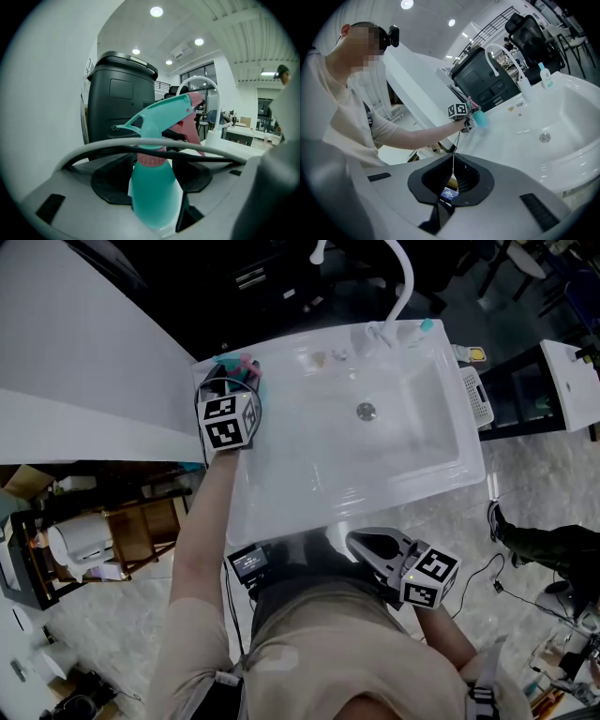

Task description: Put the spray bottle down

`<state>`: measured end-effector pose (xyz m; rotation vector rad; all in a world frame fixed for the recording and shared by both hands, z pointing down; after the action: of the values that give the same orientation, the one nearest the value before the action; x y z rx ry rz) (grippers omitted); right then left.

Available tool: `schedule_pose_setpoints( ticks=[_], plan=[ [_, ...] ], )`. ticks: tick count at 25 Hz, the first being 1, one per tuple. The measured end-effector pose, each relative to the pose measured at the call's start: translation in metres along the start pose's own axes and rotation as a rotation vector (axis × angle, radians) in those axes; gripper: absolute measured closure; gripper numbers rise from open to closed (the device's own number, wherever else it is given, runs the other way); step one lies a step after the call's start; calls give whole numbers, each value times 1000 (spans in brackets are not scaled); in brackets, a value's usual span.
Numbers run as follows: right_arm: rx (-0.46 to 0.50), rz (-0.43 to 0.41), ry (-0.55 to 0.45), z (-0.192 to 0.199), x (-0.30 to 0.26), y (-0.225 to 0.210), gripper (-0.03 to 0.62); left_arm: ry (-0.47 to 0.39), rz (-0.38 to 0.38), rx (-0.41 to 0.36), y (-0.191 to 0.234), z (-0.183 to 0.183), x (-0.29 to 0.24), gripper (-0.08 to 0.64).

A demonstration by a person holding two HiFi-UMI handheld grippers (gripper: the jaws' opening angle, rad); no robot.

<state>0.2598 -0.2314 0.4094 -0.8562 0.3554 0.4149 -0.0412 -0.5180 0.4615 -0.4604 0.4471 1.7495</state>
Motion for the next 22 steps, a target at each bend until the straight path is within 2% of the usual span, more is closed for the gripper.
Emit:
schedule_pose_setpoints(
  ticks=[9,12,17,22],
  plan=[
    [-7,9,16,1,-1,-8,572,-67,-20,-107,-2,5,-8,299],
    [-5,-1,23,0,-6,-6,572,-82,-20,-99,0,6,-11,299],
    [18,12,29,-5,-9,-8,572,-93,-22,-140,4,2,-15,299],
    [-3,0,24,-6,-10,-12,572,-109,-22,-164,6,3,-19,299]
  ],
)
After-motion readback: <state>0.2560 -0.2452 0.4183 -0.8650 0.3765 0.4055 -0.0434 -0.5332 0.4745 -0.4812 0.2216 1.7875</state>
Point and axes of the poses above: the fingertips, and each gripper's own axes: x backward along the fingers, y to its left, z out of its underside, the point moved 9 cm from there along x, backward along the fingers, and after that the axes turned 10 degrees about y, right-handed, at the moved point
